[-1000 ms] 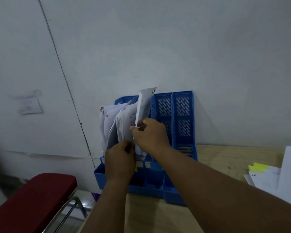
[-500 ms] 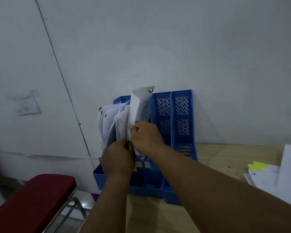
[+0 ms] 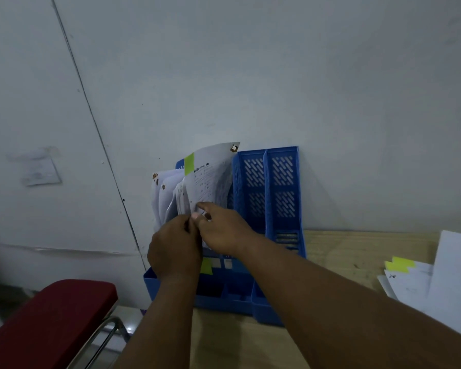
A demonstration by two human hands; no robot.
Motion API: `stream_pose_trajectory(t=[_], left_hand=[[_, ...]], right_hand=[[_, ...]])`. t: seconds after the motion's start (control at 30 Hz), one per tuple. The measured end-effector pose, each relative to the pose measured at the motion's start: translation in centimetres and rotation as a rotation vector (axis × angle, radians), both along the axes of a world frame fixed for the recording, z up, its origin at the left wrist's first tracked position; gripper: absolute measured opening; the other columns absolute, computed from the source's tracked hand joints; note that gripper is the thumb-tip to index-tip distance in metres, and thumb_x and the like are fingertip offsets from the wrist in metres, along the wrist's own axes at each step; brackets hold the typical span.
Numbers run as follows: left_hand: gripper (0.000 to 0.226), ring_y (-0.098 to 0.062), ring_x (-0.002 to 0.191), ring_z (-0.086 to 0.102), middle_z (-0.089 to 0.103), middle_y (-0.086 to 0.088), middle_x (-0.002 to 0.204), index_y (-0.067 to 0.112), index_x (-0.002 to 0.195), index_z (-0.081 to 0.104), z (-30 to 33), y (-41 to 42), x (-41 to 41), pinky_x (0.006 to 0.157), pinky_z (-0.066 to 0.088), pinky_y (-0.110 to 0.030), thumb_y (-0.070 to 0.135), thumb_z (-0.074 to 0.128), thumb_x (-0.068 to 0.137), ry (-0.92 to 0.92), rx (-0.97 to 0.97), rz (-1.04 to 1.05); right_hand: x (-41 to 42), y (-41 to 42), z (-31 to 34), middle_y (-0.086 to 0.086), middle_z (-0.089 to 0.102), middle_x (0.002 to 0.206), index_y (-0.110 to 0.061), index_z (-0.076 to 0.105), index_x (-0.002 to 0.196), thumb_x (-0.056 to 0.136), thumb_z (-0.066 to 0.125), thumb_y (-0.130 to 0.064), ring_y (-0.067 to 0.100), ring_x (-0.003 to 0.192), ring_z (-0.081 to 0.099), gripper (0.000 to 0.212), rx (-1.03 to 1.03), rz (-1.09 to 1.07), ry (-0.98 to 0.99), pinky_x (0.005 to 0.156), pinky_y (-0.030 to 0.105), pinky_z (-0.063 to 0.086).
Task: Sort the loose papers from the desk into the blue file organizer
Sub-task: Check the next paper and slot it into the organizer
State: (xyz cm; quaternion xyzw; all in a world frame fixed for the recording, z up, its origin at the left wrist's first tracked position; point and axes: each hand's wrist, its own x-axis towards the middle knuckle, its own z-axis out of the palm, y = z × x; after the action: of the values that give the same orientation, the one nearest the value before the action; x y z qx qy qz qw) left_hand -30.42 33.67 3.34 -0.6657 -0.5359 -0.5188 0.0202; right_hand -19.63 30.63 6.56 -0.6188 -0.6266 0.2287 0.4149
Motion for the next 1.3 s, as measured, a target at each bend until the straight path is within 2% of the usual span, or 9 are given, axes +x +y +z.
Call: stream_pose_trajectory(t=[0.17,0.3,0.43,0.8,0.97,1.1,1.17,1.23,1.3], left_hand=[[0.022,-0.017,0.062,0.052,0.070,-0.007,0.078,0.014,0.085,0.076,0.7,0.3,0.1,0.056,0.040,-0.026,0.018,0.058,0.098,0.101,-0.061,0.043],[0.024,-0.015,0.063,0.051,0.067,-0.004,0.078,0.015,0.086,0.075,0.6,0.4,0.2,0.056,0.038,-0.026,0.020,0.056,0.099,0.168,-0.142,0.061],[0.027,-0.016,0.061,0.053,0.058,0.002,0.069,0.017,0.082,0.074,1.0,0.1,0.4,0.053,0.031,-0.024,0.027,0.056,0.099,0.040,-0.096,0.048],[0.036,-0.016,0.058,0.052,0.063,-0.003,0.071,0.014,0.072,0.069,0.9,1.0,0.3,0.050,0.033,-0.024,0.028,0.052,0.100,0.091,-0.182,0.055],[0.031,-0.012,0.055,0.049,0.059,0.000,0.069,0.016,0.074,0.067,1.2,0.4,0.7,0.049,0.032,-0.023,0.029,0.052,0.099,0.063,-0.189,0.045],[0.032,0.000,0.053,0.039,0.051,0.007,0.065,0.019,0.072,0.066,1.7,0.0,0.9,0.047,0.023,-0.019,0.031,0.053,0.099,-0.014,-0.099,0.021],[0.032,-0.001,0.052,0.038,0.051,0.008,0.066,0.020,0.074,0.067,1.8,0.2,0.9,0.047,0.022,-0.018,0.032,0.054,0.100,-0.016,-0.072,0.028],[0.030,-0.005,0.054,0.041,0.053,0.007,0.069,0.021,0.076,0.070,1.9,0.5,0.9,0.047,0.023,-0.017,0.032,0.056,0.100,-0.028,-0.048,0.026],[0.029,-0.009,0.055,0.046,0.056,0.005,0.071,0.021,0.075,0.071,1.9,0.9,0.8,0.047,0.024,-0.016,0.031,0.057,0.098,-0.018,-0.029,0.020]], right_hand=[[-0.3,0.4,-0.6,0.002,0.044,0.154,-0.031,0.036,0.153,0.100,0.044,-0.050,0.022,0.135,0.047,0.056,-0.024,-0.024,0.049,0.112,0.042,0.042],[0.2,0.1,-0.8,0.003,0.060,0.134,-0.022,0.054,0.134,0.101,0.044,-0.045,0.022,0.119,0.057,0.042,-0.016,-0.057,0.016,0.106,0.042,0.046],[0.8,-0.6,-0.6,0.002,0.047,0.152,-0.024,0.044,0.148,0.103,0.045,-0.046,0.020,0.134,0.048,0.050,0.002,-0.074,-0.039,0.107,0.030,0.038],[1.4,-0.7,-0.6,0.004,0.050,0.147,-0.023,0.048,0.145,0.101,0.050,-0.044,0.021,0.128,0.051,0.049,0.006,-0.098,-0.014,0.109,0.035,0.042],[1.9,-0.7,0.7,0.005,0.041,0.154,-0.022,0.034,0.153,0.102,0.050,-0.036,0.023,0.136,0.044,0.055,0.064,-0.096,-0.027,0.113,0.035,0.037],[2.5,0.1,4.7,0.008,0.045,0.146,-0.019,0.023,0.157,0.102,0.047,-0.024,0.024,0.124,0.050,0.060,0.132,-0.154,-0.023,0.094,0.025,0.038],[2.4,1.0,6.4,0.010,0.053,0.130,-0.016,0.033,0.150,0.099,0.045,-0.020,0.022,0.108,0.054,0.052,0.044,-0.167,0.079,0.081,0.027,0.042],[1.7,2.1,6.7,0.014,0.054,0.118,-0.008,0.053,0.118,0.099,0.041,-0.015,0.025,0.100,0.054,0.024,-0.075,-0.187,0.215,0.075,0.031,0.044],[0.5,2.8,6.0,0.021,0.054,0.125,-0.002,0.056,0.116,0.103,0.037,-0.018,0.034,0.111,0.055,0.028,-0.197,-0.191,0.319,0.091,0.039,0.050]])
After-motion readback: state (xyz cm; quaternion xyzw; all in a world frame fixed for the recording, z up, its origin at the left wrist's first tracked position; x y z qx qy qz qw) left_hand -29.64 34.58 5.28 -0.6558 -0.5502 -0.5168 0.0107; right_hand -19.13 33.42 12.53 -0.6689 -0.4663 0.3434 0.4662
